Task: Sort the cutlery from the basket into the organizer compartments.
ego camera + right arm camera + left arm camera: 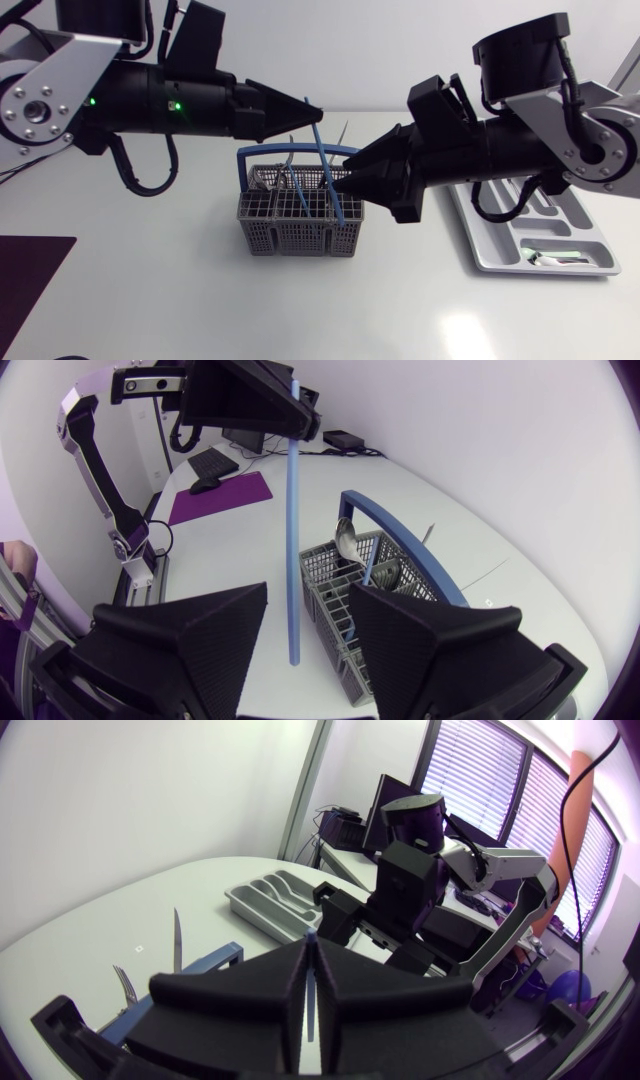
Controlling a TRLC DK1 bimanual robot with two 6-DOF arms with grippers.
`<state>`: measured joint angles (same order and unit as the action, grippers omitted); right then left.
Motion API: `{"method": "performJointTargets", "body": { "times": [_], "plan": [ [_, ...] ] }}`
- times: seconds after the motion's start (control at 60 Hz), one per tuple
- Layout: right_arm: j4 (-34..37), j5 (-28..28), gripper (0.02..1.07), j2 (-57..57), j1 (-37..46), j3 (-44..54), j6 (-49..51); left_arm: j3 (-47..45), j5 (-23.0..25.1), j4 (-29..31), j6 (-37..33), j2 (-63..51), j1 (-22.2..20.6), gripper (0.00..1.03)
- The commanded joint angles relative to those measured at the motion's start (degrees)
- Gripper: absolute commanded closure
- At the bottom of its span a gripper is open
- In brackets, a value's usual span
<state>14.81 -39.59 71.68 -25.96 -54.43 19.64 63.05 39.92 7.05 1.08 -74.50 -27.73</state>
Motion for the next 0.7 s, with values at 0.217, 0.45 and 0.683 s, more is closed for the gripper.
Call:
{"method": "performJointTargets", "body": {
  "times": [0.217,0.45,0.683],
  "plan": [
    [0.2,-1.9,0.66,3.6,-1.2,-2.0,-2.1,2.3,3.1,-1.6,3.8,-2.4,1.0,1.00],
    [1.2,-2.1,1.00,4.5,-2.4,-2.3,-2.1,2.5,4.0,-2.2,4.6,-2.8,1.6,1.00],
    [3.5,-2.5,1.01,3.2,-2.3,-1.9,-1.6,3.2,4.1,-3.0,5.8,-3.1,3.3,0.71]
  ]
}}
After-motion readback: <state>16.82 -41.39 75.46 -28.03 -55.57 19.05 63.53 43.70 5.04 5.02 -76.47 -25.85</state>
